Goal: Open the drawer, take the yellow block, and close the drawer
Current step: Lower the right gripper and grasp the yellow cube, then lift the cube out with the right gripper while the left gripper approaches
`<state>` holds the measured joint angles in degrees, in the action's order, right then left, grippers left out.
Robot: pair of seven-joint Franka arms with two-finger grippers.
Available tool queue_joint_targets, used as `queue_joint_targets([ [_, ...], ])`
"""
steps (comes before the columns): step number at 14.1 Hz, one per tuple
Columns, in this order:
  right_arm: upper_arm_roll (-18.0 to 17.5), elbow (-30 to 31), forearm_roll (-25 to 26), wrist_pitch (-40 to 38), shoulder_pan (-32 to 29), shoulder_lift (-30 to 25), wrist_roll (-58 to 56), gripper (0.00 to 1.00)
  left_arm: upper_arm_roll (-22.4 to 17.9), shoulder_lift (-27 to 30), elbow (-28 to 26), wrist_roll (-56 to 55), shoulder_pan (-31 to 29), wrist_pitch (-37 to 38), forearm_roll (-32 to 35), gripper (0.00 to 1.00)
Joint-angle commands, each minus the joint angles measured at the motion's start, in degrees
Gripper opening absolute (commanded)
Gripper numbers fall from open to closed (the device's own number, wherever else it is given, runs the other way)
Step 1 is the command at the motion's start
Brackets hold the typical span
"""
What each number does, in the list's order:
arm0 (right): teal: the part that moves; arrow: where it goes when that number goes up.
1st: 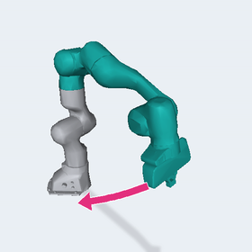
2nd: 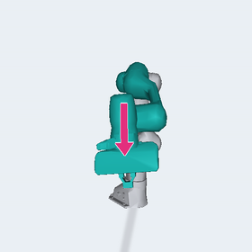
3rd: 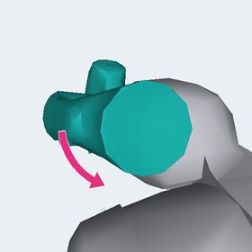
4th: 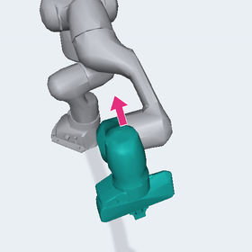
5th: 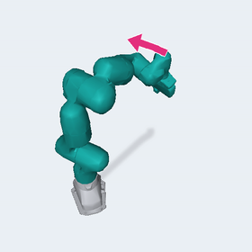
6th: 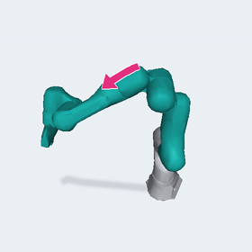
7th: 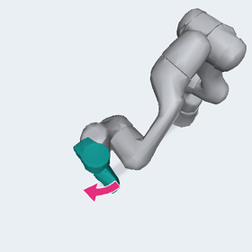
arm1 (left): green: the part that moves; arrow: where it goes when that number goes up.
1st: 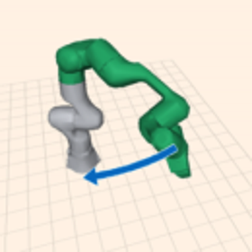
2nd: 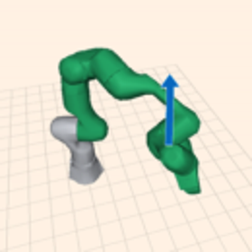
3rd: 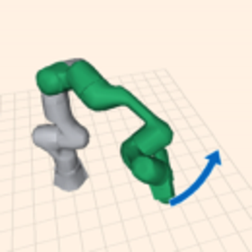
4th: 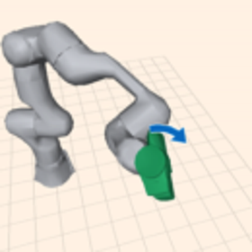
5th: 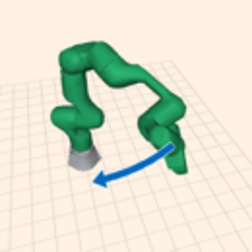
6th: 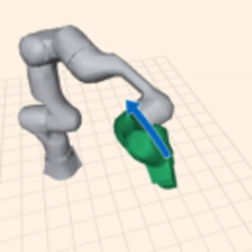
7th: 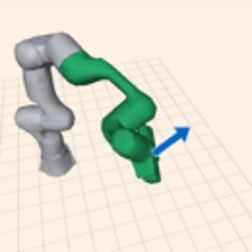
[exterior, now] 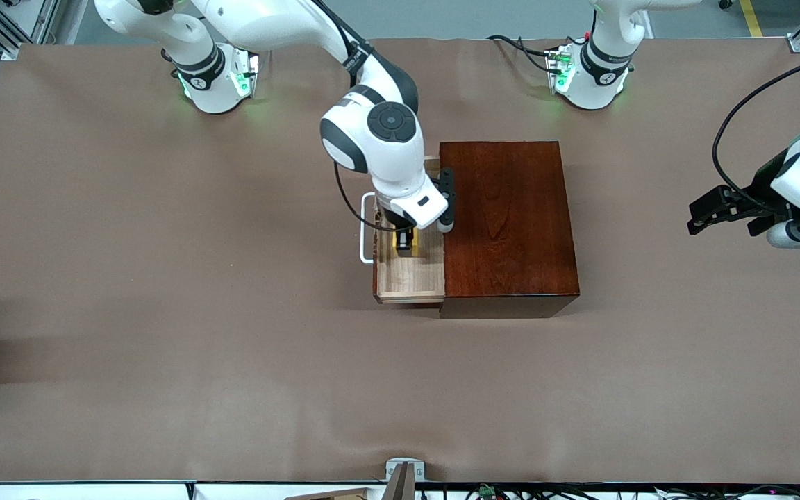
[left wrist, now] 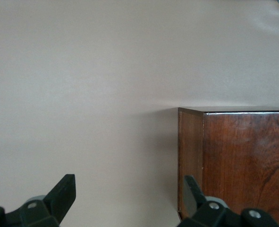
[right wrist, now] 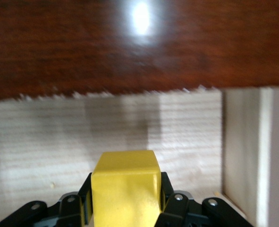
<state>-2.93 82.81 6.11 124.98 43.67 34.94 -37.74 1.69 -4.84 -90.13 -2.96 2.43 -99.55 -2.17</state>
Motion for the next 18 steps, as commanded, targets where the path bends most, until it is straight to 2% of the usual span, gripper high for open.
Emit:
queue_joint_targets([
  [1, -0.8, 0.1, 0.1, -1.3, -0.8, -1.5, 0.2, 0.0, 0.2, 0.2, 0.0, 0.5, -0.3, -0.3, -0.5, 1.0],
  [6, -0.6, -1.0, -3.7, -1.5, -1.1, -2.2, 1.1, 0.0, 0.2, 0.2, 0.0, 0.5, -0.4, -0.2, -0.5, 1.0],
  [12, -0.7, -1.4, -5.1, -3.3, -3.4, -4.4, 3.2, 0.0, 0.2, 0.1, -0.1, 0.5, -0.4, -0.2, -0.5, 1.0],
  [16, -0.7, -1.4, -10.1, -5.9, -9.0, -7.9, 3.2, 0.0, 0.2, 0.2, 0.0, 0.4, 0.1, 0.0, -0.5, 1.0],
  [18, -0.7, -1.2, -10.5, -9.3, -12.7, -10.2, 3.3, 0.0, 0.2, 0.2, 0.0, 0.4, -0.1, 0.1, -0.6, 1.0],
])
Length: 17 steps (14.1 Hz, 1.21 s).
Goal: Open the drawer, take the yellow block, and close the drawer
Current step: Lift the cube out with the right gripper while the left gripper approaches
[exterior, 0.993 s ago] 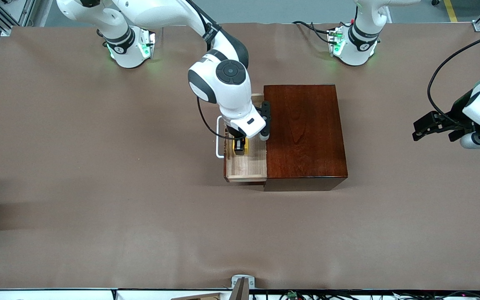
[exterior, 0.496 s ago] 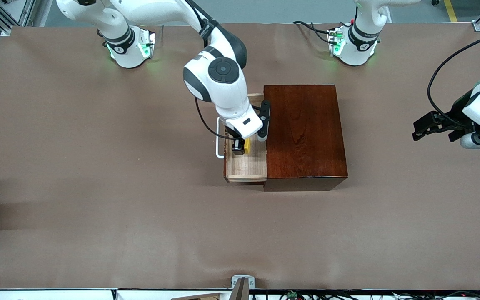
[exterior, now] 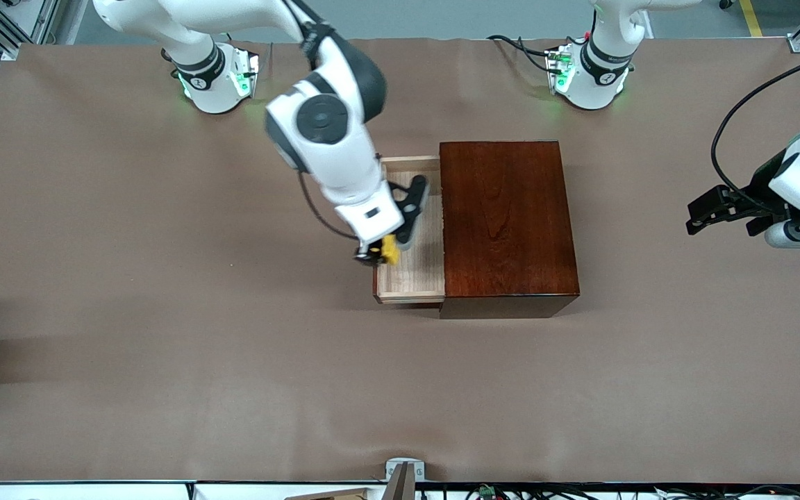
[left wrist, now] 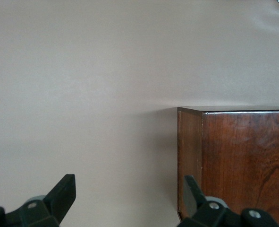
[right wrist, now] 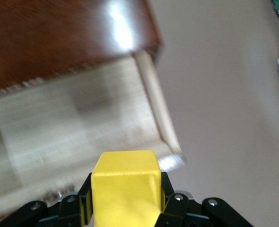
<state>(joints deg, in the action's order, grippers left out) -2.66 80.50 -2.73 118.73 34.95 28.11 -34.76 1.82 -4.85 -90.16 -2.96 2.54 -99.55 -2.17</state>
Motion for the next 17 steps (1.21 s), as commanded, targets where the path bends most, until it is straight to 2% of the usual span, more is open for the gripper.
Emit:
queue_joint_targets([
  [1, -0.9, 1.6, -1.7, -3.5, -5.7, -4.6, 0.4, 0.0, 0.1, 0.1, 0.2, 0.6, 0.0, 0.1, -0.8, 1.0],
  [6, -0.8, 4.4, -1.6, -4.6, -16.6, -7.6, 0.3, 0.0, 0.2, -1.1, 2.8, -2.0, 2.5, 0.1, -0.5, 1.0],
  [10, -0.6, 9.0, -1.2, -4.5, -24.6, -9.2, 0.4, 0.0, 0.1, -1.0, 2.8, -2.0, 8.3, 0.1, 2.6, 1.0],
  [12, -0.6, 9.8, -1.2, -4.9, -27.9, -9.2, 4.1, 0.0, 0.9, -1.0, 2.7, -1.8, 10.2, 0.3, 2.5, 1.0],
  [14, -0.6, 11.2, -1.2, -5.9, -30.4, -9.2, 7.6, 0.0, 4.1, -1.0, 2.6, -1.8, 11.0, 1.6, 1.7, 1.0],
  [17, -0.5, 12.1, -0.6, -6.1, -34.7, -8.8, 9.7, 0.0, 13.3, -0.9, 2.5, -2.1, 11.6, 4.4, 2.1, 1.0],
])
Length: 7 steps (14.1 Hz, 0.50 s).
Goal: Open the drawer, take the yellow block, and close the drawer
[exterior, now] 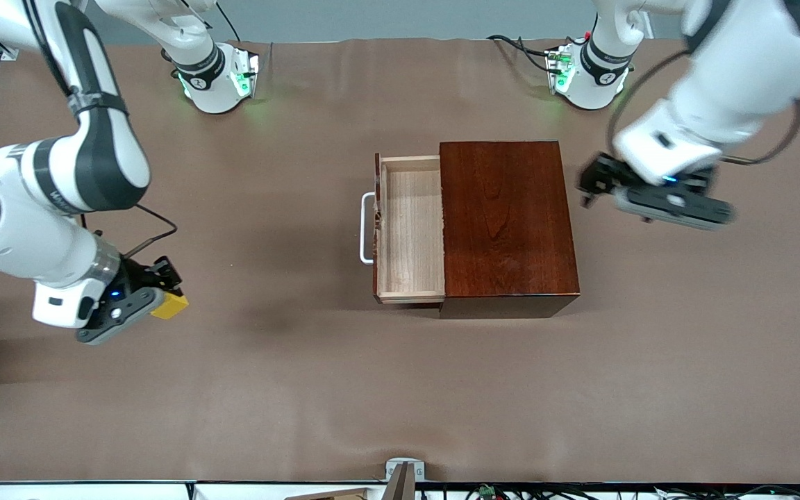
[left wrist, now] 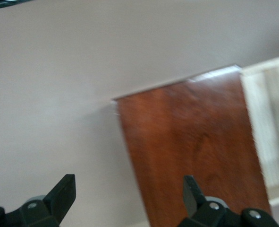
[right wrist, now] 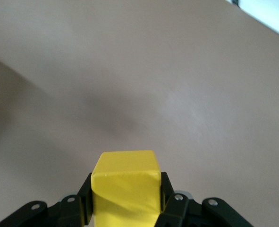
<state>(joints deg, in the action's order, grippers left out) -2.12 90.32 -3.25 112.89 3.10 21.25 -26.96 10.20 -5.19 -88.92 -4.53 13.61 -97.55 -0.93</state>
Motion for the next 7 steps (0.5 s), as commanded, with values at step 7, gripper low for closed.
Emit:
queue_joint_targets([
  [7, 0.5, 2.4, 2.5, -1.1, -7.1, 1.3, 19.8, 0.0, 18.0, -7.3, 2.3, -0.2, 6.0, -3.6, 4.9, 1.0],
])
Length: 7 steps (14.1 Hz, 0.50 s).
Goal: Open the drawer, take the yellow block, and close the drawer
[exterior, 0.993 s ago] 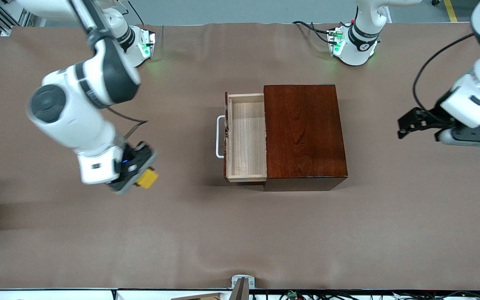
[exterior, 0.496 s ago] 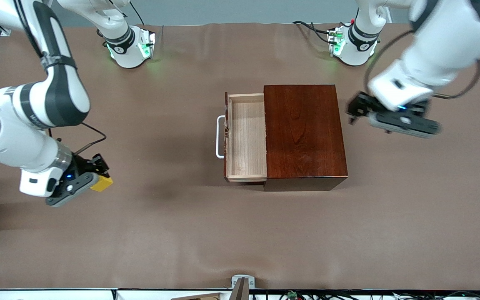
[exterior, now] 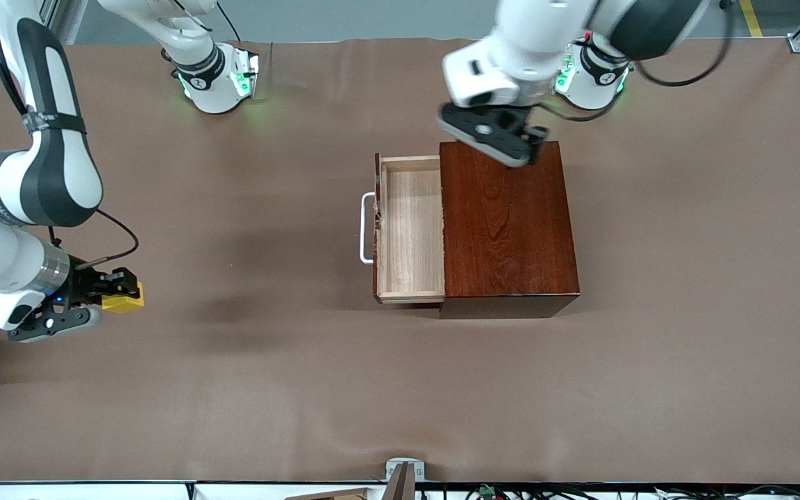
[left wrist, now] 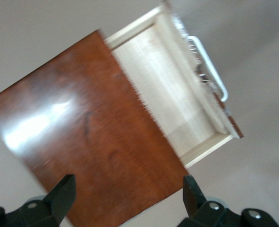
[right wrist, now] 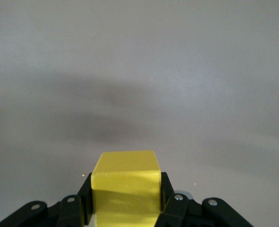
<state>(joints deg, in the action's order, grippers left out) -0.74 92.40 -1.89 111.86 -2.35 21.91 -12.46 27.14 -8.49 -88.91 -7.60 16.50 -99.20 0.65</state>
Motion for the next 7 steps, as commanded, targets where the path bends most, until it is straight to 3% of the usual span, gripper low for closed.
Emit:
queue_joint_targets([
  [1, -0.8, 0.2, 1.2, 0.0, -2.5, 1.7, 8.8, 0.0, 0.9, -6.9, 5.0, 5.1, 6.0, -3.4, 4.9, 1.0],
  [5, -0.8, 0.1, 2.4, 2.8, -3.4, 6.1, 17.0, 0.0, 0.4, -20.1, 15.6, 7.6, 13.7, -7.4, 6.3, 1.0],
  [7, -0.8, 0.1, 2.9, 4.9, -3.1, 7.8, 20.0, 0.0, -1.1, -23.3, 16.1, 10.6, 17.1, -13.8, 8.7, 1.0],
])
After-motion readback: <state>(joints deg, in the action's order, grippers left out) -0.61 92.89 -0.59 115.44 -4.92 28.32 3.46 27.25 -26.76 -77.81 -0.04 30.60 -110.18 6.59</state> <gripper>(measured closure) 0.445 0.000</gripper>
